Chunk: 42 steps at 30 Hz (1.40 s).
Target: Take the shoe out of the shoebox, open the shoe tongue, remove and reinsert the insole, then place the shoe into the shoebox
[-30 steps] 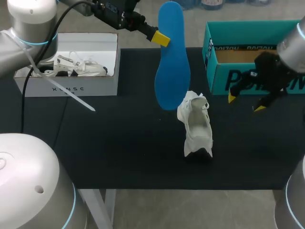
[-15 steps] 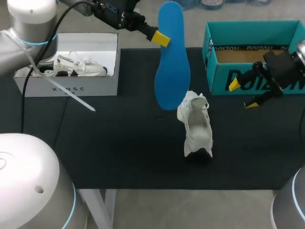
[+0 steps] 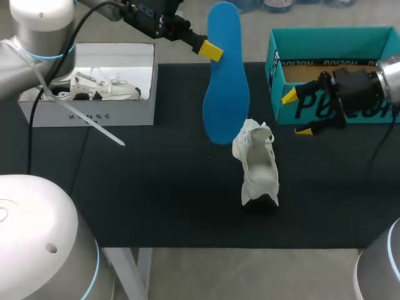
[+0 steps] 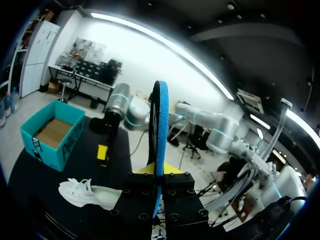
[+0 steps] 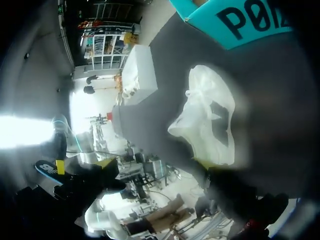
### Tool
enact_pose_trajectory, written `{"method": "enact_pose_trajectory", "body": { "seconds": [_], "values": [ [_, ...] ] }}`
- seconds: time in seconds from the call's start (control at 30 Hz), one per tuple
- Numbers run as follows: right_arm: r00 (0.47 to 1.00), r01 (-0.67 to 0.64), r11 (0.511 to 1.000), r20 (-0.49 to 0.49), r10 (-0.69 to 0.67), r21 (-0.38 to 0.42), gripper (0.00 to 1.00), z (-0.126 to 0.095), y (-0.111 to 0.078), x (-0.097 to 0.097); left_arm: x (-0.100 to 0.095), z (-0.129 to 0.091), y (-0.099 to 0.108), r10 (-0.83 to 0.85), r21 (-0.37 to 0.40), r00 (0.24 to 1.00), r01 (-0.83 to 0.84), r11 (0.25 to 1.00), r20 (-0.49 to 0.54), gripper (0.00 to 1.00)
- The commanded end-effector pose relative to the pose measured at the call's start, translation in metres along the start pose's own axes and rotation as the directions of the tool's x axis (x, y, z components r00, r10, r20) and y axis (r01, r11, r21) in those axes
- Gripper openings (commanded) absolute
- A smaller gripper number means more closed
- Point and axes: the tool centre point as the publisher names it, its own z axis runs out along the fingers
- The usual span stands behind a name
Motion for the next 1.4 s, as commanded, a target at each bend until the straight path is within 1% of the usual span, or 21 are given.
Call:
{"method": "enact_pose_trajectory", "body": {
  "seconds": [0.03, 0.23, 0.47, 0.57, 0.73, 0.9, 1.13, 1.2, 1.23, 1.4],
  "values": [
    [1.0, -0.016, 1.0, -0.027, 0.016, -0.005, 1.0, 0.016, 0.002, 0.017, 0.0, 0.0, 0.0, 0.001, -0.001, 1.0, -0.001, 1.0, 0.001, 0.0],
    [0.996, -0.033, 0.999, -0.085, 0.033, 0.0, 1.0, 0.03, -0.002, 0.043, 0.0, 0.0, 0.0, 0.001, -0.001, 1.0, -0.001, 1.0, 0.001, 0.0],
    [0.989, -0.042, 0.999, -0.14, 0.043, 0.007, 1.0, 0.044, -0.007, 0.062, 0.0, 0.0, 0.0, 0.001, -0.001, 1.0, -0.001, 1.0, 0.001, 0.0],
    [0.984, -0.047, 0.999, -0.17, 0.046, 0.001, 1.0, 0.046, -0.009, 0.065, 0.0, 0.0, 0.0, 0.001, -0.001, 1.0, -0.001, 1.0, 0.001, 0.0],
    [0.968, -0.026, 1.0, -0.25, 0.027, 0.007, 1.0, 0.042, -0.014, 0.067, 0.0, 0.0, 0.0, 0.001, -0.001, 1.0, -0.001, 1.0, 0.001, 0.0],
    [0.964, -0.016, 1.0, -0.265, 0.019, 0.013, 1.0, 0.044, -0.016, 0.071, 0.0, 0.0, 0.0, 0.001, -0.001, 1.0, -0.001, 1.0, 0.001, 0.0],
    [0.958, 0.006, 1.0, -0.288, 0.003, 0.028, 1.0, 0.046, -0.014, 0.075, 0.0, 0.0, 0.0, 0.001, -0.001, 1.0, -0.001, 1.0, 0.001, 0.0],
    [0.955, 0.012, 1.0, -0.296, -0.004, 0.026, 1.0, 0.046, -0.014, 0.077, 0.0, 0.0, 0.0, 0.001, -0.001, 1.0, -0.001, 1.0, 0.001, 0.0],
    [0.953, 0.048, 0.999, -0.301, -0.039, 0.022, 1.0, 0.045, -0.016, 0.078, 0.0, 0.0, 0.0, 0.001, -0.001, 1.0, -0.001, 1.0, 0.001, 0.0],
    [0.953, 0.048, 0.999, -0.301, -0.039, 0.022, 1.0, 0.045, -0.016, 0.078, 0.0, 0.0, 0.0, 0.001, -0.001, 1.0, -0.001, 1.0, 0.001, 0.0]
  ]
}}
